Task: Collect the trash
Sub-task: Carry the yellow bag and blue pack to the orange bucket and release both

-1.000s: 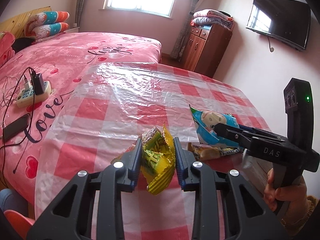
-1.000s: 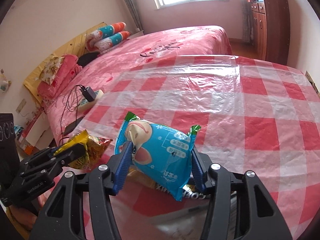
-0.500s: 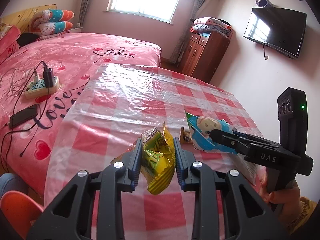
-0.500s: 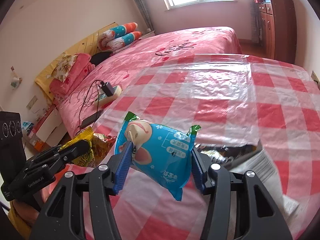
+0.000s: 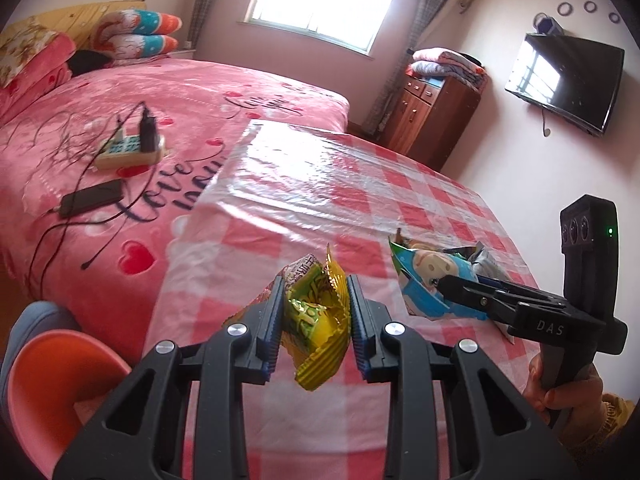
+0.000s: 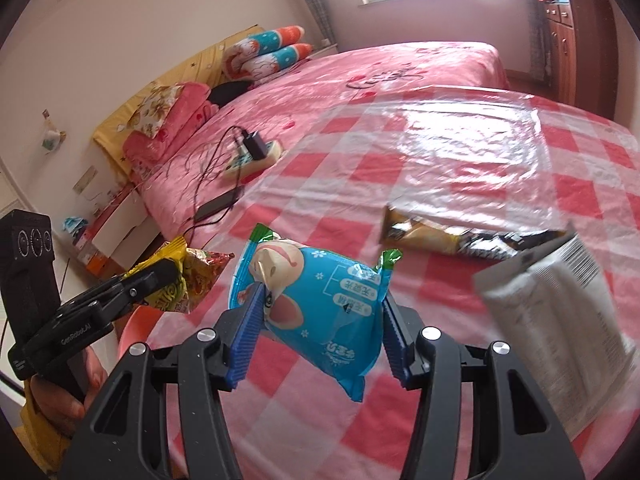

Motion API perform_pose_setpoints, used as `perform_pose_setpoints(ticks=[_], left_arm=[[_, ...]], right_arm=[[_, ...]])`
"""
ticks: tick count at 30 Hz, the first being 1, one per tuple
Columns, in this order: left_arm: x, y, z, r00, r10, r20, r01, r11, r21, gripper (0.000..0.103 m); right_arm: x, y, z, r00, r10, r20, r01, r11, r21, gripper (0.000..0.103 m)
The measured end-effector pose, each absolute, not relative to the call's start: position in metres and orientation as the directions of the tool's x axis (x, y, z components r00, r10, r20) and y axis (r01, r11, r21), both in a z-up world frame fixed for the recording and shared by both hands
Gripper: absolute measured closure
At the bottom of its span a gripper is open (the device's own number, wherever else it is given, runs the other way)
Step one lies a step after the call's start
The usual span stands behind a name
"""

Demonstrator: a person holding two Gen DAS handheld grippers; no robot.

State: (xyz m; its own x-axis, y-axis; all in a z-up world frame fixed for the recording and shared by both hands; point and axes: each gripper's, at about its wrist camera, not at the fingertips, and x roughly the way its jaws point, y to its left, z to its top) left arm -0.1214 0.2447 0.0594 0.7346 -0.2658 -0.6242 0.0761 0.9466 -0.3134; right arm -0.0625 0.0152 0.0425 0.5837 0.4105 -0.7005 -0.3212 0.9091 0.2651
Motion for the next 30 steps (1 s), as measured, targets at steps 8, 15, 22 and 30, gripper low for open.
perform_pose_setpoints(ticks=[8,15,22,30], left_arm=[[-0.157,0.284,0.059,0.744,-0.204,-0.636,-0.013,0.948,-0.319,0.072],[-0.192,0.324,0.061,0.757,-0.127,-0.641,-0.102,0.946,-0.309,0.072],[-0.219,0.368,0.049,0.752,-0.050,-0.658,-0.210,0.927,-0.311,0.072],[-0.246,0.413,0.024,0.723,0.019,-0.691,-0.327,0.890,-0.318,0.072]], right_arm=[[-0.076,0.054,0.042,0.523,0.467,-0.713,-0.396,0.874,0.282,0.048],[-0.087,0.099,0.045,0.475,0.504,-0.721,-0.485,0.834,0.263,0.048],[-0.097,0.159,0.044,0.396,0.545,-0.739,-0.594,0.766,0.247,0.048],[-0.110,0.233,0.027,0.284,0.565,-0.775,-0.699,0.675,0.236,0.047]])
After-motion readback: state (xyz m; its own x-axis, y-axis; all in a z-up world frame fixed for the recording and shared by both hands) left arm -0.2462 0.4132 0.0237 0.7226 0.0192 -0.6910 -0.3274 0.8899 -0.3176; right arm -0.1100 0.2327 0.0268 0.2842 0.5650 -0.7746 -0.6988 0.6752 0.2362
